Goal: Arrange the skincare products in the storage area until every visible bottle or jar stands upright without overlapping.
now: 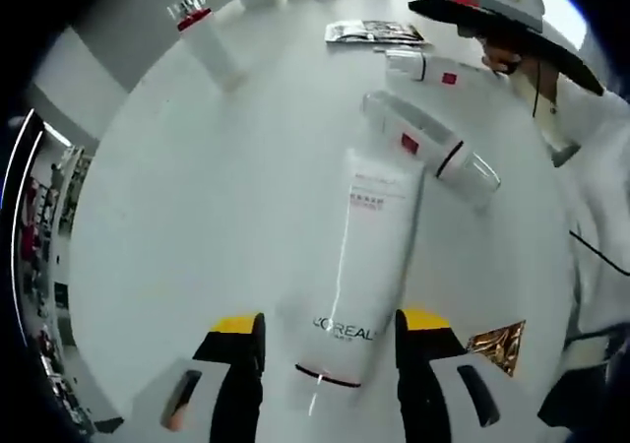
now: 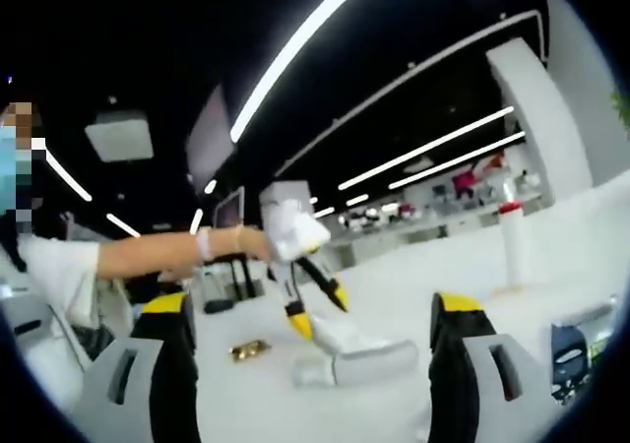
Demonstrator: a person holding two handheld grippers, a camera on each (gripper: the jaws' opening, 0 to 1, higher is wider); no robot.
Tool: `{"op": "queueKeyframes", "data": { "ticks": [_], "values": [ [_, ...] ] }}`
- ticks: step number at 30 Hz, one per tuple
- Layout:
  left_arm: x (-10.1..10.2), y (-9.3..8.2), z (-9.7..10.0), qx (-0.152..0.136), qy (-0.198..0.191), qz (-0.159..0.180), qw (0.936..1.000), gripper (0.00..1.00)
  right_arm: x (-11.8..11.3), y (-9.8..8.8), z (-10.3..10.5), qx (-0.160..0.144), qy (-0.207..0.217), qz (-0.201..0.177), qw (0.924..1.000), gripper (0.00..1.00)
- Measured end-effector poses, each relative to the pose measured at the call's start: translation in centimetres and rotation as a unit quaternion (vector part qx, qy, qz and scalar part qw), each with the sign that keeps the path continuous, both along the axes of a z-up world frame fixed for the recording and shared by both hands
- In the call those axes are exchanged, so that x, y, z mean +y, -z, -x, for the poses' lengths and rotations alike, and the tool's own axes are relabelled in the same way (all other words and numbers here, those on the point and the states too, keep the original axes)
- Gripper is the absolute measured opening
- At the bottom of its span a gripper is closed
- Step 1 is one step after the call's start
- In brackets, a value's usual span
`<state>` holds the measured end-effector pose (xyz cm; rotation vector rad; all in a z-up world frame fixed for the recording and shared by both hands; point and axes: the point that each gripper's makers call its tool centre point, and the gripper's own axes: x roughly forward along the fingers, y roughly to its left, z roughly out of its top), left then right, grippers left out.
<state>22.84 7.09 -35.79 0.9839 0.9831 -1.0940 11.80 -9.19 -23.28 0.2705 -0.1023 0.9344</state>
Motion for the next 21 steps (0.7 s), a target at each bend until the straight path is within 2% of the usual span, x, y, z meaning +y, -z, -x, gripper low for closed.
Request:
{"op": "queueKeyframes", "data": {
  "ticks": [1, 4, 6, 10, 14, 15, 17, 19, 21],
  "values": [
    [-0.5, -0.2, 0.0, 0.015, -0.015, 0.028, 0.9994, 0.52, 0.1, -0.2, 0.1, 0.003, -0.005, -0.009, 0.9999, 0.98],
    [-0.2, 0.0, 0.2, 0.045, -0.027, 0.033, 0.9981, 0.49, -0.1, -0.7, 0.3, 0.005, -0.007, -0.028, 0.9996, 0.98],
    [0.1, 0.2, 0.4, 0.066, -0.055, 0.039, 0.9956, 0.48, -0.1, -0.8, 0.3, 0.008, -0.007, -0.038, 0.9992, 0.96],
    [-0.2, 0.1, 0.8, 0.061, -0.028, 0.039, 0.997, 0.44, -0.1, -0.6, 0.1, 0.022, -0.006, -0.053, 0.9983, 0.93],
    [-0.2, 0.1, 0.8, 0.063, -0.026, 0.039, 0.9969, 0.39, -0.1, -0.5, 0.1, 0.025, -0.007, -0.055, 0.9982, 0.92],
    [-0.3, 0.2, 1.1, 0.071, -0.022, 0.037, 0.9966, 0.38, 0.0, -0.4, 0.2, 0.031, -0.011, -0.058, 0.9978, 0.93],
    [-0.4, 0.1, 1.2, 0.069, -0.027, 0.033, 0.9967, 0.34, 0.3, -0.1, 0.5, 0.033, -0.017, -0.05, 0.998, 0.93],
    [-0.4, 0.1, 1.7, 0.068, -0.033, 0.025, 0.9968, 0.32, 0.7, 0.2, 1.1, 0.018, -0.017, -0.025, 0.9994, 0.93],
    [-0.3, 0.1, 1.8, 0.066, -0.042, 0.026, 0.9965, 0.3, 0.8, 0.1, 1.2, 0.017, -0.018, -0.023, 0.9994, 0.93]
  ]
}}
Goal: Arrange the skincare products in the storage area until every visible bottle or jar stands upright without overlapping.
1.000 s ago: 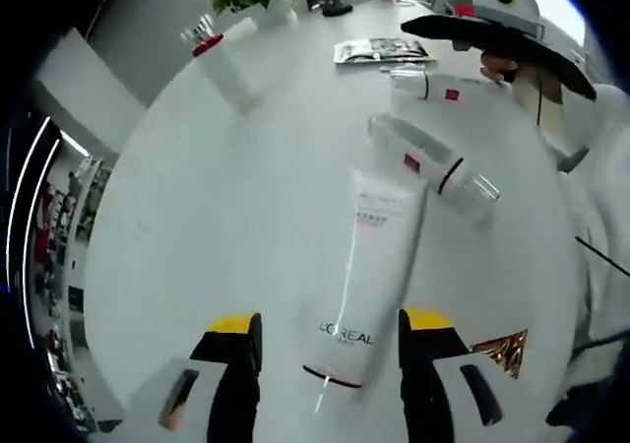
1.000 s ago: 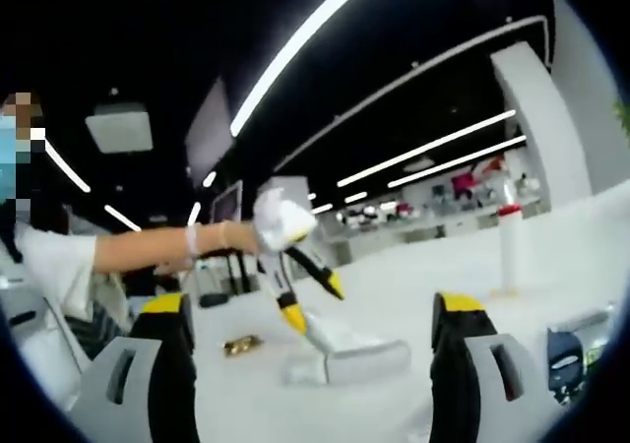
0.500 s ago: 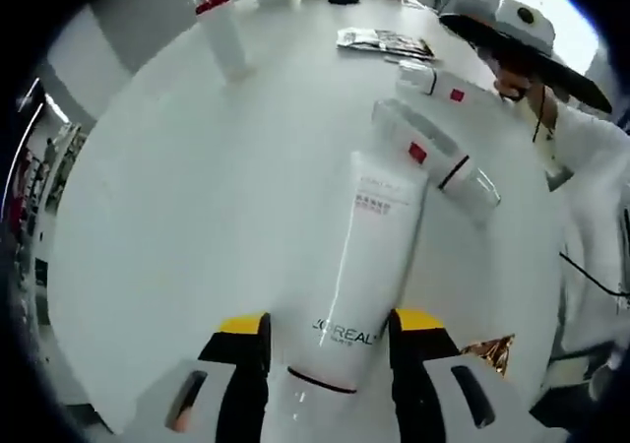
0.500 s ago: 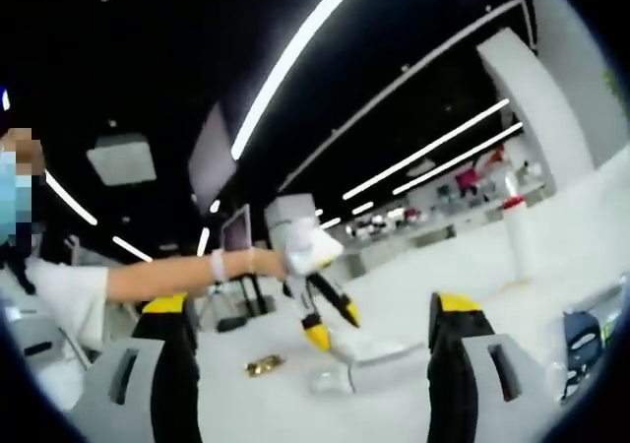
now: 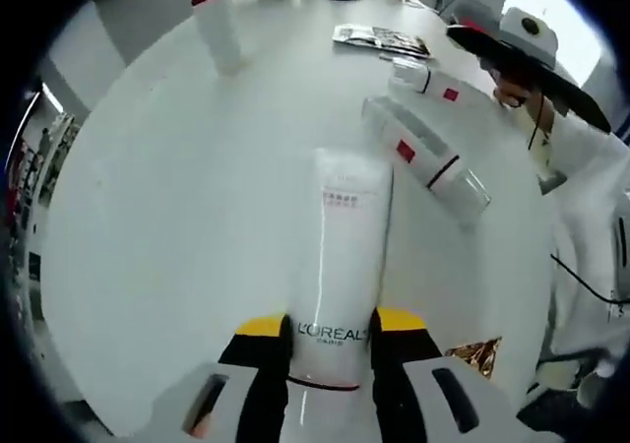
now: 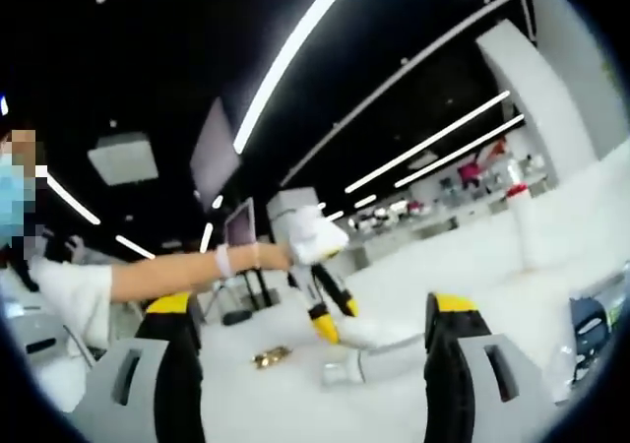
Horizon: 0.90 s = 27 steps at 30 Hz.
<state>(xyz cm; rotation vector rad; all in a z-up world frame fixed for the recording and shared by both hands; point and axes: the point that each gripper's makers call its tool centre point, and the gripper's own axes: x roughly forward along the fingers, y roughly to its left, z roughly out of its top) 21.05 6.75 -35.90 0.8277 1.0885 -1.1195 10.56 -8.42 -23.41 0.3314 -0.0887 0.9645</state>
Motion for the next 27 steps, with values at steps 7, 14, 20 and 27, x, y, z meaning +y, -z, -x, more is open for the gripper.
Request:
{"op": "queueKeyframes", "data": {
  "ticks": [7, 14, 20, 27],
  "values": [
    [-0.5, -0.3, 0.1, -0.051, 0.022, 0.04, 0.9976, 0.26, 0.4, -0.3, 0.3, -0.003, -0.006, -0.001, 1.0, 0.93],
    [-2.6, -2.5, -0.4, -0.123, -0.006, 0.172, 0.9774, 0.26, 1.6, -0.6, 0.5, -0.016, -0.007, 0.005, 0.9998, 0.94],
    [-2.8, -6.0, -2.0, -0.184, -0.053, 0.274, 0.9426, 0.26, 2.3, -1.0, 0.2, -0.028, -0.005, 0.008, 0.9996, 0.94],
    [-2.4, -8.9, -2.8, -0.23, -0.096, 0.381, 0.8904, 0.26, 3.0, -2.7, -2.1, -0.043, 0.012, 0.008, 0.999, 0.94]
  ]
}}
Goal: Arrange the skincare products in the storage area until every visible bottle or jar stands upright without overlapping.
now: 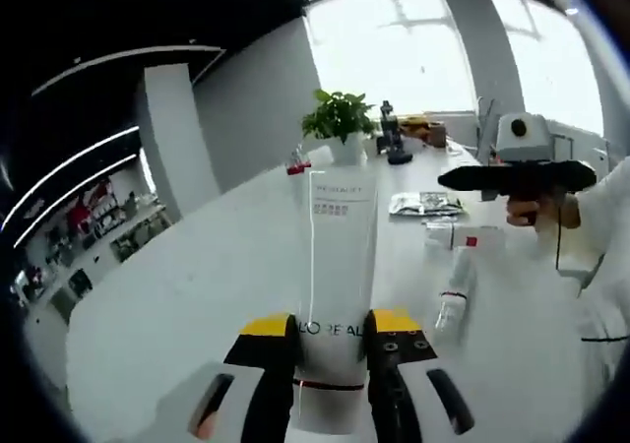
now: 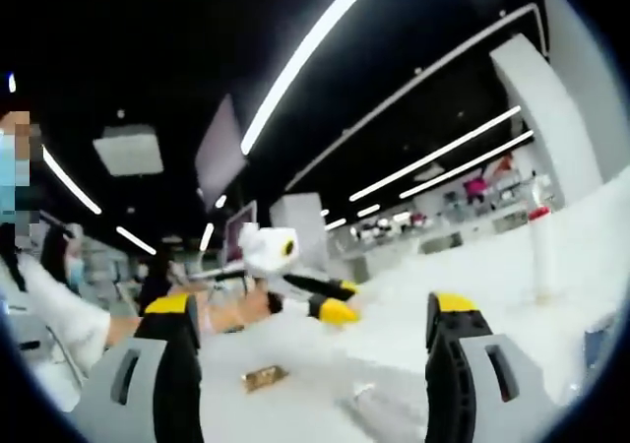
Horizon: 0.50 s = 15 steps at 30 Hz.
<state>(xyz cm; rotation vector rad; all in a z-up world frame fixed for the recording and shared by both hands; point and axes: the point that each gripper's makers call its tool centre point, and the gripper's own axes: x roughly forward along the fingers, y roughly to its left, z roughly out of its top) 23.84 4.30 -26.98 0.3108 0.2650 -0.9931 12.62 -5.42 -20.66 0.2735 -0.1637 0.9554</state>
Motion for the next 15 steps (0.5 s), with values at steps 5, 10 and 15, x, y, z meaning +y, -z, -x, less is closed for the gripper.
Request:
{"op": "queueKeyframes", "data": {
  "ticks": [5, 10, 15],
  "values": [
    [0.4, -2.2, -0.9, -0.023, -0.043, 0.099, 0.9939, 0.26, 0.2, -2.3, -2.8, -0.033, 0.033, -0.013, 0.9988, 0.96],
    [0.2, -2.9, -0.6, -0.037, -0.044, 0.147, 0.9875, 0.26, 1.0, -3.4, -6.0, -0.024, 0.043, -0.04, 0.998, 0.97],
    [0.7, -2.4, -1.1, -0.038, -0.07, 0.157, 0.9844, 0.26, 2.0, -3.9, -9.3, -0.021, 0.07, -0.032, 0.9968, 1.0]
  ]
}}
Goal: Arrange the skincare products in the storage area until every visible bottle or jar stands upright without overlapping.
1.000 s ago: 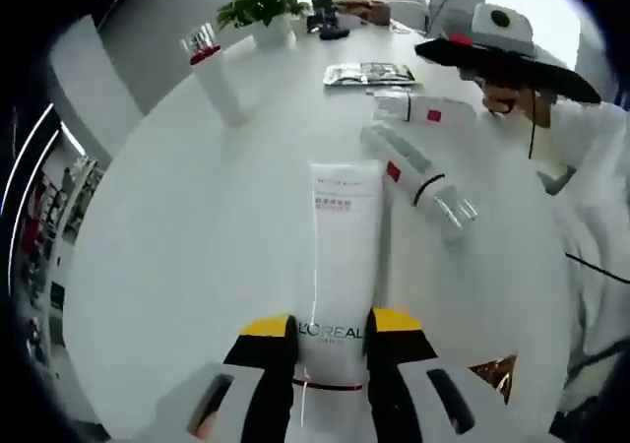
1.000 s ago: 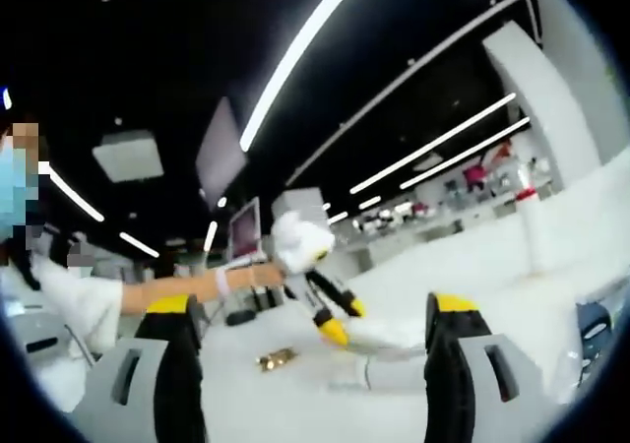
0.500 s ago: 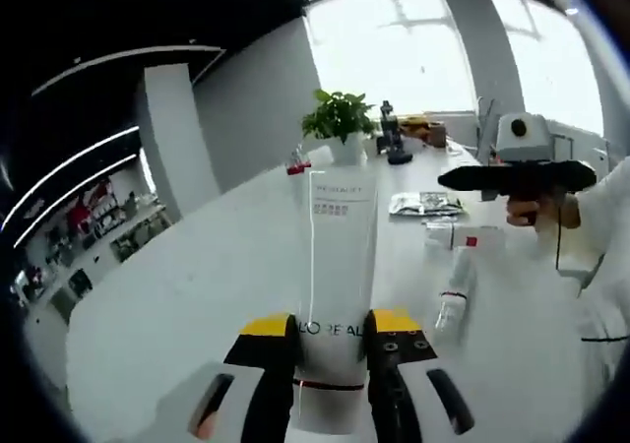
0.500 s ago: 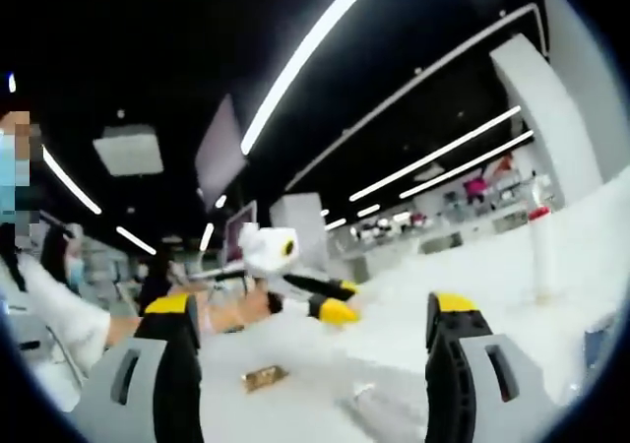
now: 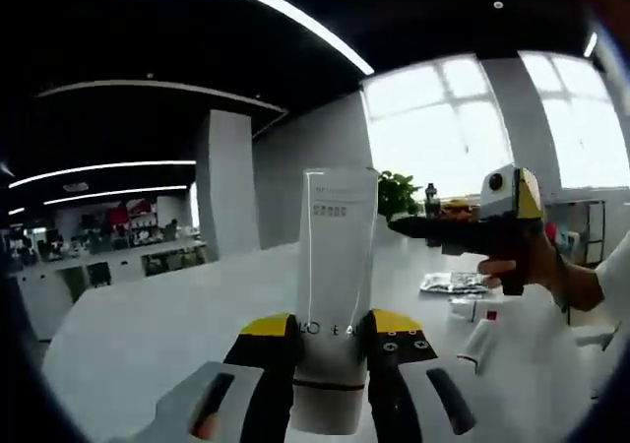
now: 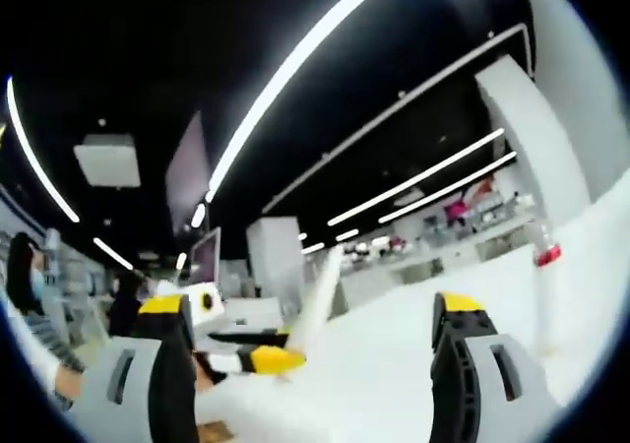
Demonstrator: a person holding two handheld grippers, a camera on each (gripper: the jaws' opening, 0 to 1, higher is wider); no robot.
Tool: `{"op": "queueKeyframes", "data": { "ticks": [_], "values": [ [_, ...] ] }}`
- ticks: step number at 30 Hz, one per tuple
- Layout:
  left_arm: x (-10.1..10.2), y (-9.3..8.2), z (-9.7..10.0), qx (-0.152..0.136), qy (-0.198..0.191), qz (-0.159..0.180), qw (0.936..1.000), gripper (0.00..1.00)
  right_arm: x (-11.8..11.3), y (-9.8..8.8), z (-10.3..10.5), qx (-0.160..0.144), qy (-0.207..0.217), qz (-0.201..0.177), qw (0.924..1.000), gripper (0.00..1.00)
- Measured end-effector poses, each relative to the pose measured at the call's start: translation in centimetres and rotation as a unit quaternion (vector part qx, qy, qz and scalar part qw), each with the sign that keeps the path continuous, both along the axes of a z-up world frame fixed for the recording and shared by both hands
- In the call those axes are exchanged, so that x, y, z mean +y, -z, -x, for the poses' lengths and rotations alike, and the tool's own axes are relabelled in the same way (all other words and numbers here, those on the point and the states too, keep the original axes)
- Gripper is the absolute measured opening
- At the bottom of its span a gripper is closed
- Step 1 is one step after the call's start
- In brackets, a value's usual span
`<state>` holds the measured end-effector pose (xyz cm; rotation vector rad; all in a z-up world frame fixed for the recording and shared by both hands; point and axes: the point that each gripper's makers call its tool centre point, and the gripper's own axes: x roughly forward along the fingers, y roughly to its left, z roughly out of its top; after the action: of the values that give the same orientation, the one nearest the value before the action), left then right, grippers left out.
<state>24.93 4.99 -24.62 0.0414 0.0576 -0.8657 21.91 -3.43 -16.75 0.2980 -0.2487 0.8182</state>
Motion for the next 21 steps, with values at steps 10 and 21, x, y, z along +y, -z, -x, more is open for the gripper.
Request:
{"op": "queueKeyframes", "data": {
  "ticks": [10, 21],
  "values": [
    [0.8, 1.4, 0.1, 0.016, -0.023, -0.011, 0.9996, 0.26, 5.2, -0.2, -3.9, 0.014, 0.001, 0.058, 0.9982, 1.0],
    [0.3, 1.0, 1.0, 0.005, -0.024, -0.005, 0.9997, 0.26, 9.1, 3.7, -3.1, 0.083, -0.076, 0.079, 0.9905, 0.85]
  ]
}}
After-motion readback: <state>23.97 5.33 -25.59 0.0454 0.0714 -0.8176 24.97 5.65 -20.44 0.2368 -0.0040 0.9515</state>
